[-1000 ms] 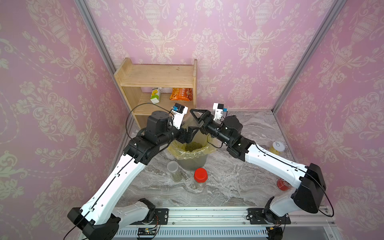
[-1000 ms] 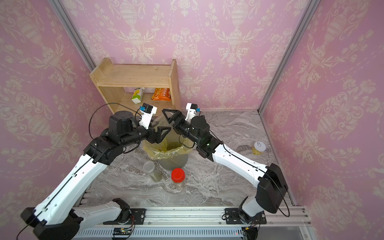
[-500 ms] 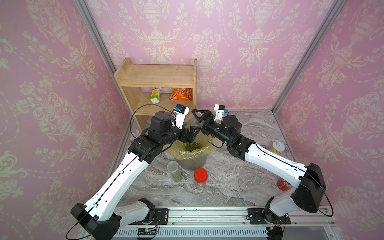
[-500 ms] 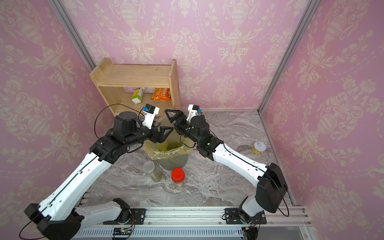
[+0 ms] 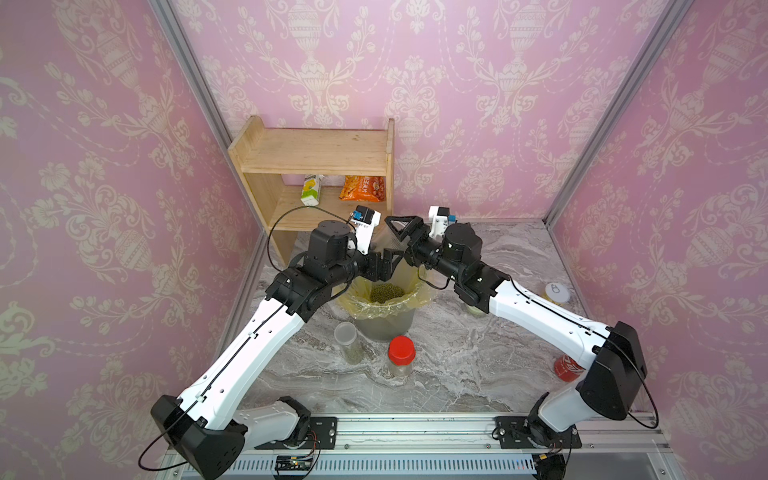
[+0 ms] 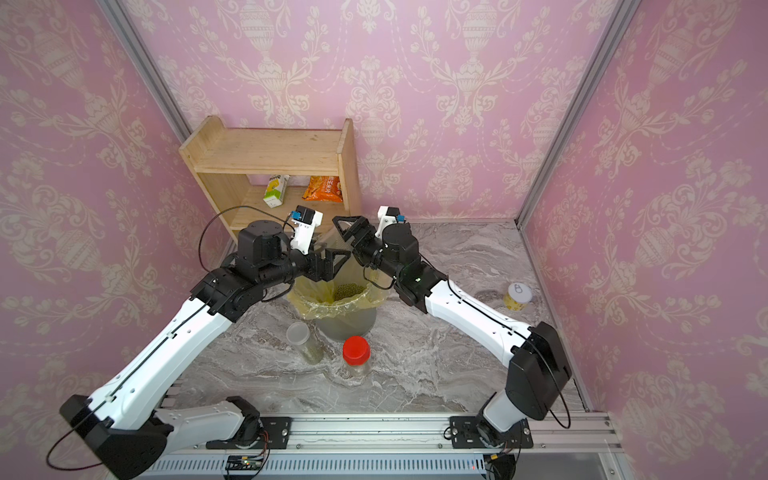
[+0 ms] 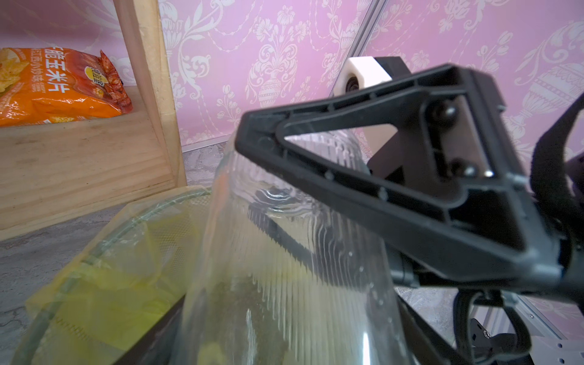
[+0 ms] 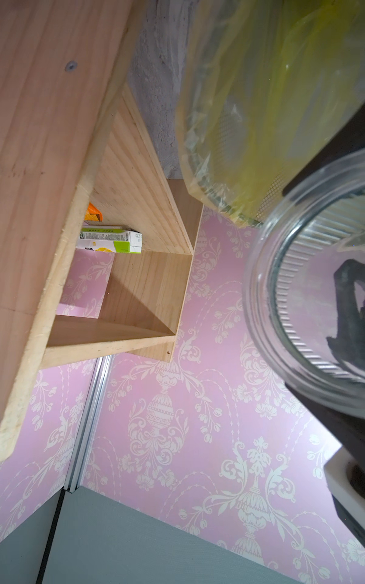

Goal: Empty moldy mung beans from jars
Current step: Place the jar at the center of the board.

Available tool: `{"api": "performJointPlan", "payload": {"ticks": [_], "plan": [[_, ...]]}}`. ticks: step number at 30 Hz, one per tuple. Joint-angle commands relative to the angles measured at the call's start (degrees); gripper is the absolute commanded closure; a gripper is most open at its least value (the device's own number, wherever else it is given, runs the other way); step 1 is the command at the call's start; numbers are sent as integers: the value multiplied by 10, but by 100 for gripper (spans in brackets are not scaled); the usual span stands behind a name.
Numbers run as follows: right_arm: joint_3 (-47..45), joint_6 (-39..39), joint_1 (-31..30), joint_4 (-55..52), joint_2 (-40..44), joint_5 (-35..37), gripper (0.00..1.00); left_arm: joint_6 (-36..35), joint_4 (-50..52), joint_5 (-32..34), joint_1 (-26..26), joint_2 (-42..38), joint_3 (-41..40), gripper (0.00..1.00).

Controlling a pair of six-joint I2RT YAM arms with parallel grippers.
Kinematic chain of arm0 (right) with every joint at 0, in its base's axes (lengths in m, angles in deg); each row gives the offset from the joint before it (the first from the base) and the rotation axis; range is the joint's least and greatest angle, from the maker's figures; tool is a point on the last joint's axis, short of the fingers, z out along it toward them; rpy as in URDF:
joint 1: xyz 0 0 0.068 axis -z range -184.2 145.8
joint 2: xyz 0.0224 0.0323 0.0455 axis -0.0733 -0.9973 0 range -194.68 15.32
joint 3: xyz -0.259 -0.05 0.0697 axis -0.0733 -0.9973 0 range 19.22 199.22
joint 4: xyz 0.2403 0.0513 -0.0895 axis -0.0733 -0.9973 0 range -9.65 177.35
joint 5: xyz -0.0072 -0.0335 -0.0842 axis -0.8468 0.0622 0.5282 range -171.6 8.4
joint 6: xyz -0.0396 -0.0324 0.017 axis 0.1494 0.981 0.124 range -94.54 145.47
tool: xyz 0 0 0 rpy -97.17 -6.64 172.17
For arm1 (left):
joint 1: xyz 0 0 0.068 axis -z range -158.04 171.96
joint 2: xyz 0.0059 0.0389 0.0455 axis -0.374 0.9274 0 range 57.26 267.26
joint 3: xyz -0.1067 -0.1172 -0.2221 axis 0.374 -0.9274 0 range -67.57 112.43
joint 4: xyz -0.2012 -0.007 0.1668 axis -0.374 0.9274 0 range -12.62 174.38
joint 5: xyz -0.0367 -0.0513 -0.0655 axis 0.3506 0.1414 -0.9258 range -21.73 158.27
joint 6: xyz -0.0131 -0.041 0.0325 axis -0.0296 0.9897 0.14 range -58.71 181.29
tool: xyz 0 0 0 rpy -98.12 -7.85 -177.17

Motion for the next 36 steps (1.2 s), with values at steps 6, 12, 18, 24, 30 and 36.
{"api": "performJointPlan", "payload": {"ticks": [6, 12, 18, 24, 30, 36], "plan": [[30, 14, -7, -23, -27, -74, 44, -20, -42, 25, -4, 13, -14, 26], [53, 29, 1, -33, -40, -86, 45, -25, -63, 24, -8, 5, -28, 19], [66, 27, 11, -31, -50, -99, 44, -23, -69, 4, -11, 5, -33, 14], [68, 19, 22, -18, -58, -104, 45, -22, -79, 16, -17, -14, -51, 1], [94, 40, 27, -25, -70, -119, 45, -25, -70, 27, -21, -31, -52, 1], [164, 132, 34, -98, -68, -150, 45, -29, -47, 50, -24, -57, -52, 1]]}}
